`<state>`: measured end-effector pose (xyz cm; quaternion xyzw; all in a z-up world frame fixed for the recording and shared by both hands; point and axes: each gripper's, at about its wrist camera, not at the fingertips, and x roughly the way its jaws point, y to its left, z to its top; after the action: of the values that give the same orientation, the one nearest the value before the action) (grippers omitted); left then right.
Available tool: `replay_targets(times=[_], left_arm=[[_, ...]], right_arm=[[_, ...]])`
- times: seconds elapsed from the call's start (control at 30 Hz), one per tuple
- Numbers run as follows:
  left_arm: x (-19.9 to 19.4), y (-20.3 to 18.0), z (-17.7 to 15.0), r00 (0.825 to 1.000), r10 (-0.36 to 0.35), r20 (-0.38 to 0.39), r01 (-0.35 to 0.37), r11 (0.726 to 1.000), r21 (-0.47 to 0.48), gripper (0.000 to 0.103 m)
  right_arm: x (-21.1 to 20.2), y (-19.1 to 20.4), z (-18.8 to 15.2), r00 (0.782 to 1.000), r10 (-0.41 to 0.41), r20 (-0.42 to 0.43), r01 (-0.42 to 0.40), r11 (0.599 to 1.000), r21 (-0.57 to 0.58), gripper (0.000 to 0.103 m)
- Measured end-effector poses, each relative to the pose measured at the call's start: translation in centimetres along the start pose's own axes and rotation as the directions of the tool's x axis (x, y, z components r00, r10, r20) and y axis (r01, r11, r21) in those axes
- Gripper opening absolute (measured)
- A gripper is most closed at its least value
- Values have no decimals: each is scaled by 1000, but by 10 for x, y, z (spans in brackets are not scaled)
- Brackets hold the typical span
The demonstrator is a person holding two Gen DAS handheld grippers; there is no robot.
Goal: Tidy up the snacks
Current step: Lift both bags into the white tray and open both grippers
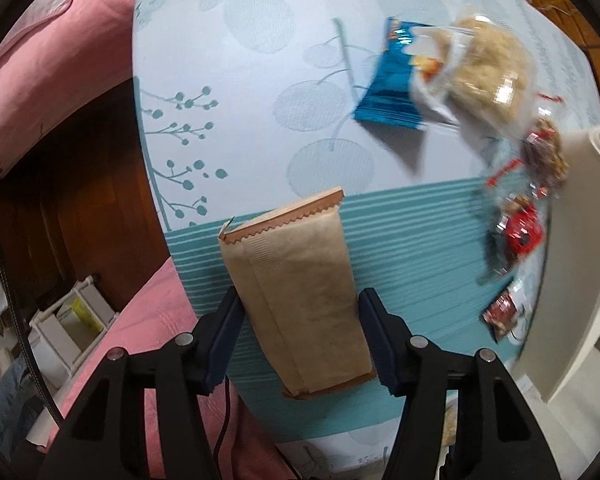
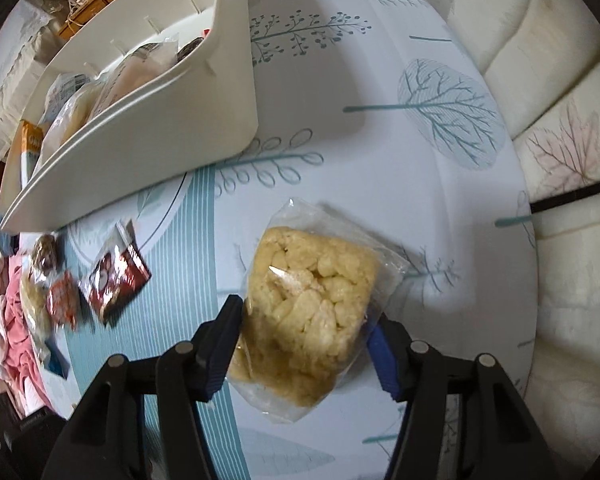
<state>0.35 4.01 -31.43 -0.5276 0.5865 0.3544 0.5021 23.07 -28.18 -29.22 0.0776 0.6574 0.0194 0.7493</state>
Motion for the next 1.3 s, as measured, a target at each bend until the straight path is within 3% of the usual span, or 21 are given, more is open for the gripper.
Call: replay_targets(times=[0.33,0.63,0.8,1.0,1.2,1.3], left_arm=[[-42,-20,-13,999,-40,21,36,984,173,57],[-80,-67,-21,999,-41,7,35,929,369,57],[-99,-104,-26,1000,-26,1,22,861,508,57],[-120,-157,-32,1000,-11,15,-2,759,651,57],[-137,-208,-34,999,-5,45,-30,667,744,57],[-141,-231,-31,999,-7,50,-34,636,771,57]], right_arm=[[-41,3,-29,993,75,87,-68,995,-79,59],[-85,10,-38,971,140,194,-104,977,-188,59],[-98,31,-37,951,171,258,-104,961,-255,59],[-120,47,-31,925,202,323,-97,945,-312,59],[-135,63,-18,900,209,383,-74,938,-338,59],[-138,67,-10,893,211,397,-74,940,-333,59]])
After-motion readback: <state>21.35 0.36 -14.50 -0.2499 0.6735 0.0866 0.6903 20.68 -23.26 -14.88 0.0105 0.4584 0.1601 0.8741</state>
